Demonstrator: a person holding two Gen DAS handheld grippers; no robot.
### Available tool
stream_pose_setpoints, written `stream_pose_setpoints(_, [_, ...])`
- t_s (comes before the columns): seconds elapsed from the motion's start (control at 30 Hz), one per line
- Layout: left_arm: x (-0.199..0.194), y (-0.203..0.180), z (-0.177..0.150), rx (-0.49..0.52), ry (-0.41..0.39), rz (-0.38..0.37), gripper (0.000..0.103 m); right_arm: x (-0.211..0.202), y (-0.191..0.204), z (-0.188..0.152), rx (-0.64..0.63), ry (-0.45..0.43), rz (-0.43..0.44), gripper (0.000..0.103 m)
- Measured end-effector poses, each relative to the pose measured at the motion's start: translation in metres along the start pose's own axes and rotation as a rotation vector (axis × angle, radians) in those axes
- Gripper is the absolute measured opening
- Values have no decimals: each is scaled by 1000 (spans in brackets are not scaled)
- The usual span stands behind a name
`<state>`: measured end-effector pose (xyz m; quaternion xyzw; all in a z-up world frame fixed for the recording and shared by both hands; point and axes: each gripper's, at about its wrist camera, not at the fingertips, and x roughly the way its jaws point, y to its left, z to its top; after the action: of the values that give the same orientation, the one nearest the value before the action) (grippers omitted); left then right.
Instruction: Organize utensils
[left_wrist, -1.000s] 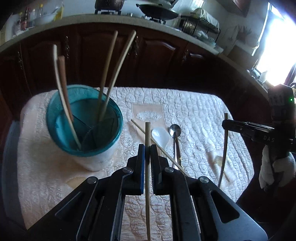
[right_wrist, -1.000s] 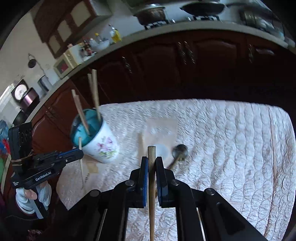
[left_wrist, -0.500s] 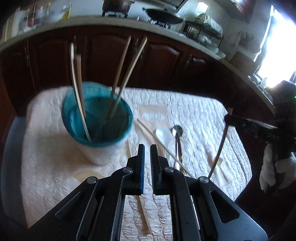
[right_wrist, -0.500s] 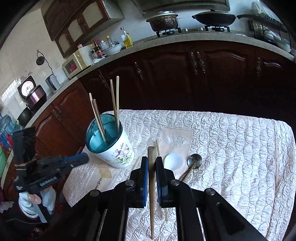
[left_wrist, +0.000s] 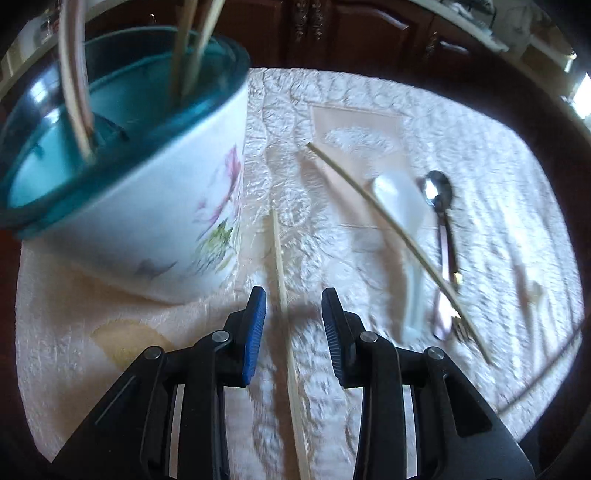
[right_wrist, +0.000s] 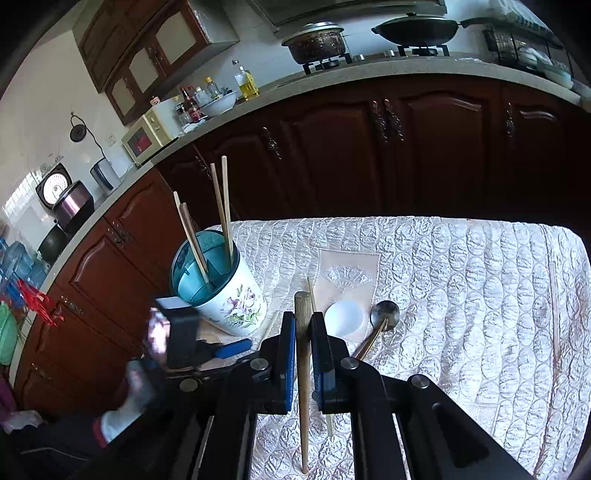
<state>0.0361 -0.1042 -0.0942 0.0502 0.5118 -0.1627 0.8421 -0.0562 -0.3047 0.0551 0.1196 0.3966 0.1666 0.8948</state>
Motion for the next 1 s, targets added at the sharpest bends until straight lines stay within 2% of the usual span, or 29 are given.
stream_pose_setpoints(0.13, [15, -2, 9, -8, 7, 36, 30, 1, -4, 0, 8, 2, 8, 7])
stream_pose_setpoints(0.2, [17, -1, 13, -16, 12, 26, 28, 2, -5, 1, 12, 4, 10, 7])
stream_pose_setpoints(0.23, [16, 0, 13, -19, 16, 5, 9, 2, -6, 1, 13, 4, 12, 7])
stream_pose_setpoints(0.27, [14, 2, 13, -22, 25, -27, 5, 2, -5, 2, 12, 5, 13, 7])
stream_pose_setpoints(0.37, [-5, 11, 9, -44, 23, -130, 5, 1, -2, 2, 1, 5, 17, 7])
stream_pose_setpoints(0.53, [-71, 31, 0, -54, -67, -256, 5, -2, 9, 3, -35, 3, 23, 7])
stream_pose_setpoints(0.7, [-125, 47, -1, -31, -172, -245, 5, -4, 25, 6, -69, -6, 33, 7])
stream_pose_setpoints(0.9, [-166, 67, -8, -55, -251, -228, 5, -4, 49, 9, -118, -11, 42, 7])
stream_pose_setpoints(1.0, [-174, 69, -6, -64, -276, -224, 5, -7, 59, 13, -140, -16, 45, 7])
